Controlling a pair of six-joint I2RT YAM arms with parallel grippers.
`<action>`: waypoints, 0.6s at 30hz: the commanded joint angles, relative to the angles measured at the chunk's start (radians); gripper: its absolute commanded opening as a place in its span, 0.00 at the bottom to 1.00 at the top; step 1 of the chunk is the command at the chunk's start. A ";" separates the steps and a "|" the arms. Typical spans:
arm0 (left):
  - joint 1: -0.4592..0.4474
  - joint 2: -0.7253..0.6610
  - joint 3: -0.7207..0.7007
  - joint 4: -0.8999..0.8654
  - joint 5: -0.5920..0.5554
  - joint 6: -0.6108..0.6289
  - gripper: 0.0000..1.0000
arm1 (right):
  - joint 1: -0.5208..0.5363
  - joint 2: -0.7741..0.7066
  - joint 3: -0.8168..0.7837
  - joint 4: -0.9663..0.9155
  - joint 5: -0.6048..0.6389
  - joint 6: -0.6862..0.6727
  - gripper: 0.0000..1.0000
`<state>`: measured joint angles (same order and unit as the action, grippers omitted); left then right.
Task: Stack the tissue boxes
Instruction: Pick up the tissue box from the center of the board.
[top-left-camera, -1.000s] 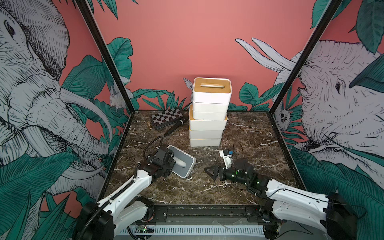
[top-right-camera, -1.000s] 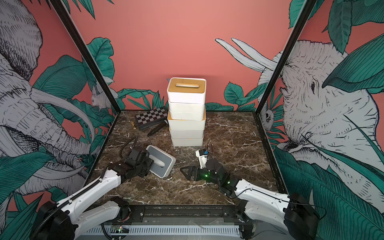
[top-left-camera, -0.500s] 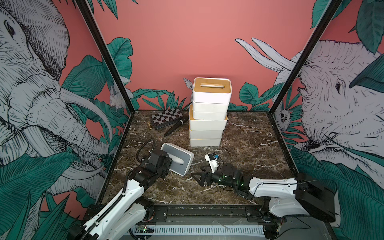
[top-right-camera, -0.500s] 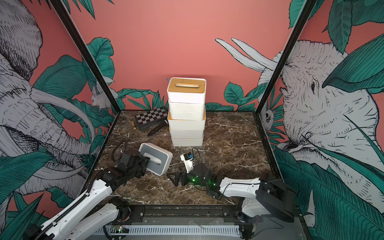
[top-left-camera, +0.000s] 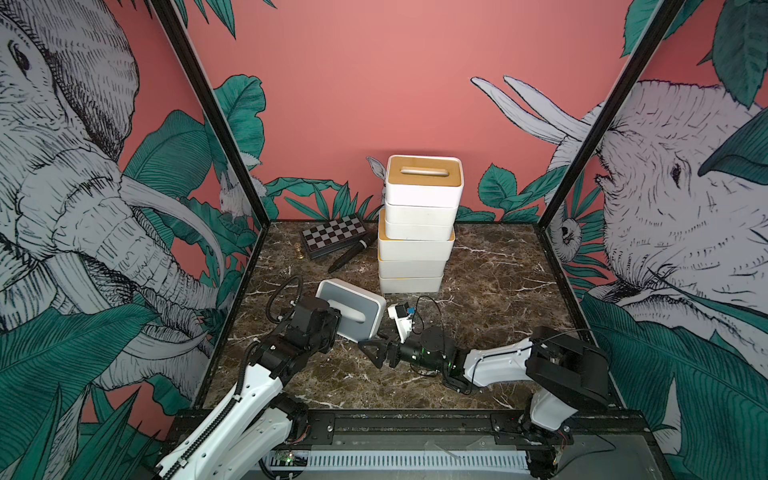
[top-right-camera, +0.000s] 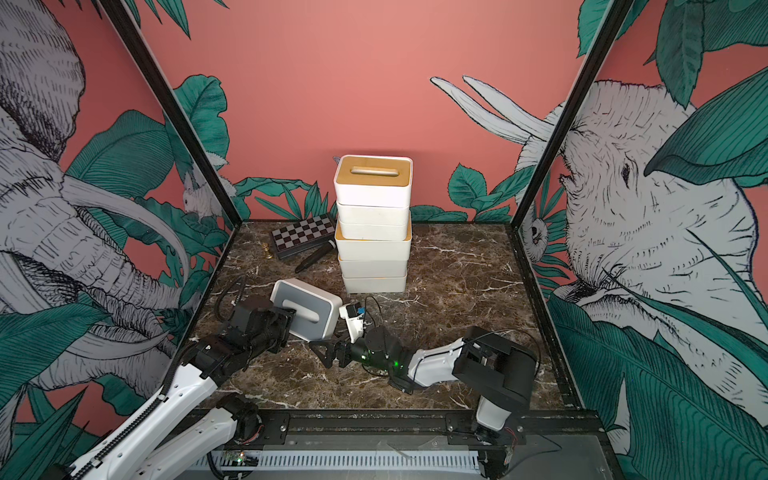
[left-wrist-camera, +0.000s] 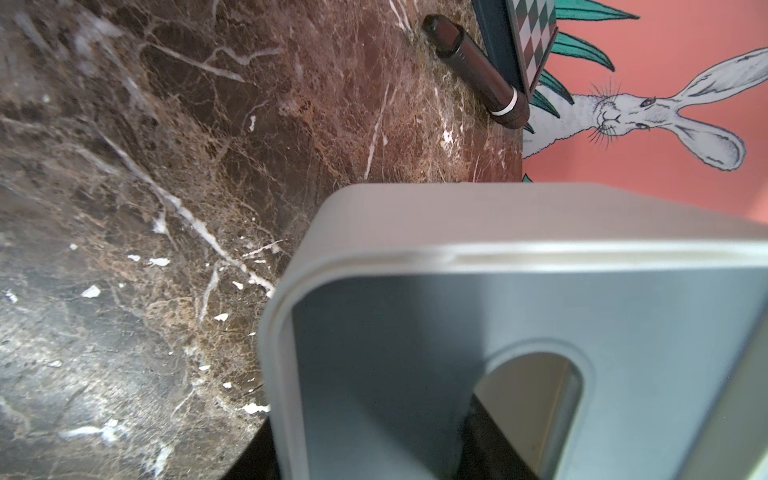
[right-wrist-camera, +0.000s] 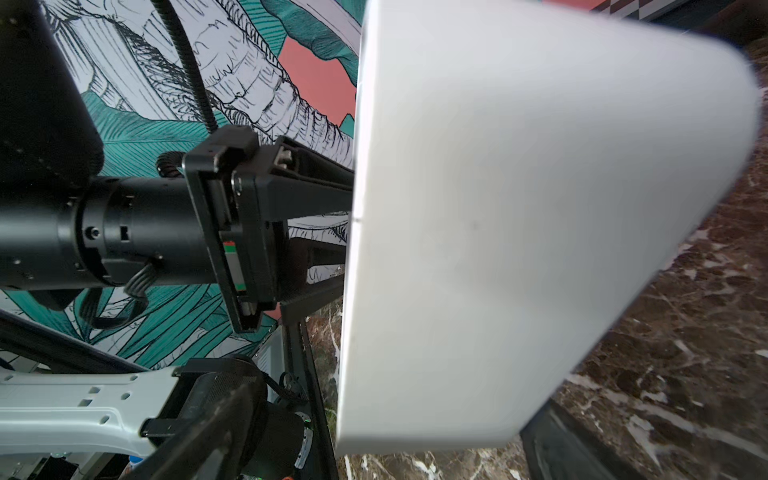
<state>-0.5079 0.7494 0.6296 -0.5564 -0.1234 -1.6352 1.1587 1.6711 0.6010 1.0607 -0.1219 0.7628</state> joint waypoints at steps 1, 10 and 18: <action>0.005 -0.010 0.042 0.019 -0.025 -0.025 0.46 | 0.015 0.013 0.016 0.094 0.027 0.022 0.97; 0.005 -0.022 0.033 0.026 -0.031 -0.038 0.46 | 0.017 0.049 0.013 0.158 0.031 0.071 0.83; 0.005 -0.027 0.031 0.026 -0.032 -0.044 0.46 | 0.016 0.045 0.009 0.165 0.057 0.082 0.73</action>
<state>-0.5079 0.7372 0.6346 -0.5560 -0.1341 -1.6550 1.1645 1.7195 0.6029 1.1427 -0.0654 0.8391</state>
